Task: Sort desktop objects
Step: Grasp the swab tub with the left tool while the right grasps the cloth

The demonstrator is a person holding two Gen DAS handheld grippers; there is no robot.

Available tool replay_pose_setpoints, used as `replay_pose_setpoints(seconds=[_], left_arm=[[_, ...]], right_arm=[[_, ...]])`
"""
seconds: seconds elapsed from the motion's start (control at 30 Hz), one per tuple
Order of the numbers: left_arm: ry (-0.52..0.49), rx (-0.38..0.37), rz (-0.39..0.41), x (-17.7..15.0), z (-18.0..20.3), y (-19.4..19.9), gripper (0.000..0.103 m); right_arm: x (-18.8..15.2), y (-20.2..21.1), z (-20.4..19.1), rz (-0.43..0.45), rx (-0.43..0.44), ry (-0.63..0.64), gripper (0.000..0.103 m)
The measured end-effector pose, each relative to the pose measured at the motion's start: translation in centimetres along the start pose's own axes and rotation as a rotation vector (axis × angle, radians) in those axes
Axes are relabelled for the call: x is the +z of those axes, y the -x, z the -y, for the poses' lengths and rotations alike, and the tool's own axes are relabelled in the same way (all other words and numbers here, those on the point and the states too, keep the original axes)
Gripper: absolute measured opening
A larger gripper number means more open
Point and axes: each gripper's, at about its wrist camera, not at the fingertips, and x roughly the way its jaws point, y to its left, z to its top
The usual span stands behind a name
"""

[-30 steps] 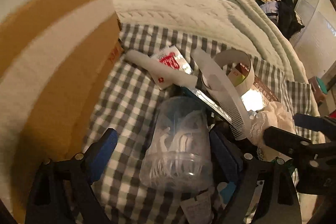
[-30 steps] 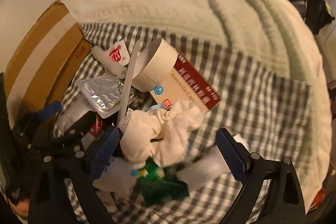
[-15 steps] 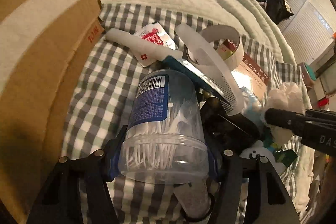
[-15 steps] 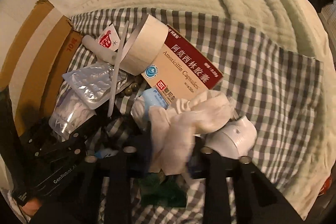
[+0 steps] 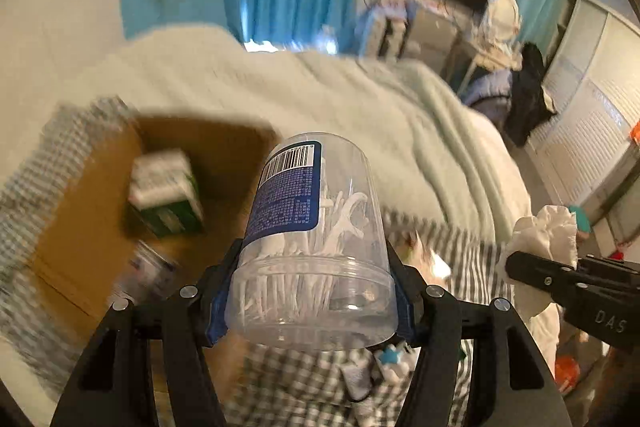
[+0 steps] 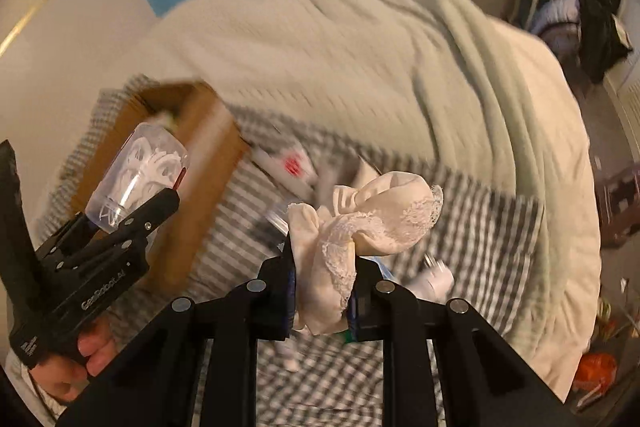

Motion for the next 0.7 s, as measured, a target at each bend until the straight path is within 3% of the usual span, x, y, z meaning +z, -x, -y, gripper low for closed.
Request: replay_pose_setpoints(seconds=[0.17,0.3,0.4,0.53,0.63,0.7], left_arm=[[-0.020,0.050,0.067,5.6,-3.9,5.5,0.064],[-0.041,0.106,0.110,7.7,-7.0,7.1,0.064],[-0.064,0.143,0.092,7.7,-9.0,5.8,0.064],[0.031,0.141,-0.020,5.9,-12.6,2.4,0.064],[0.050,0.175,-0.058,4.6,-14.5,0.2,0.064],[0.081,0.155,-0.079,4.1,-15.7,-0.6,0.064]], right_arm=[[4.0,3.7,-7.3,0.088,0.096,0.055,0.018],[6.4,4.1,-12.9,0.131,0.156,0.124,0.018],[7.4,2.5,-15.3,0.139,0.201,0.132,0.018],[8.2,-2.1,-16.5,0.073,0.227,0.119,0.018],[8.4,-5.1,-18.0,0.030,0.219,0.134,0.018],[8.4,-6.2,-18.3,0.013,0.229,0.125,0.018]])
